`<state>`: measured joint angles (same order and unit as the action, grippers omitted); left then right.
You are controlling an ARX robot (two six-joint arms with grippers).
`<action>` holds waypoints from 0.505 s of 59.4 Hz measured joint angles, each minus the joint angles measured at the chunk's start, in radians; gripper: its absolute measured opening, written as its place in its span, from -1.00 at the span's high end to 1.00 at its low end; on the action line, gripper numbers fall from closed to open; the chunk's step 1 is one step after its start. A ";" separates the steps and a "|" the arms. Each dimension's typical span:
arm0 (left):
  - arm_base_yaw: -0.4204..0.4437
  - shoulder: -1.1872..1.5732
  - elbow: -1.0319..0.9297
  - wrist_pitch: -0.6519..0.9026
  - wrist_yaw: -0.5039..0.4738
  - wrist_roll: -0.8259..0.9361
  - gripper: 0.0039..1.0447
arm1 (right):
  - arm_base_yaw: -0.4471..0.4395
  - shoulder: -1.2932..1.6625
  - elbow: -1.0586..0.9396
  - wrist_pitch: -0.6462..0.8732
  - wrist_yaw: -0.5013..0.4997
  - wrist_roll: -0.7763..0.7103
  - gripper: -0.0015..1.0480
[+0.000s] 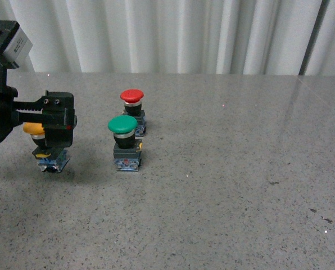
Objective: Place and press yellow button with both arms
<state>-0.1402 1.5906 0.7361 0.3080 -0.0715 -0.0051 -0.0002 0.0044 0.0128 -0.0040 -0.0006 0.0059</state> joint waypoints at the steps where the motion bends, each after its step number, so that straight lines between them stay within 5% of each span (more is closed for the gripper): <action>1: 0.000 0.003 -0.002 0.000 0.000 -0.002 -0.58 | 0.000 0.000 0.000 0.000 0.000 0.000 -0.87; 19: 0.001 0.008 -0.003 -0.016 0.002 0.002 0.29 | 0.000 0.000 0.000 0.000 0.000 0.000 -0.87; 30: -0.026 -0.104 0.037 -0.066 -0.005 0.005 0.35 | 0.000 0.000 0.000 0.000 0.000 0.000 -0.87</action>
<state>-0.1661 1.4868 0.7727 0.2420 -0.0769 -0.0002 -0.0002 0.0044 0.0128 -0.0044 -0.0006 0.0059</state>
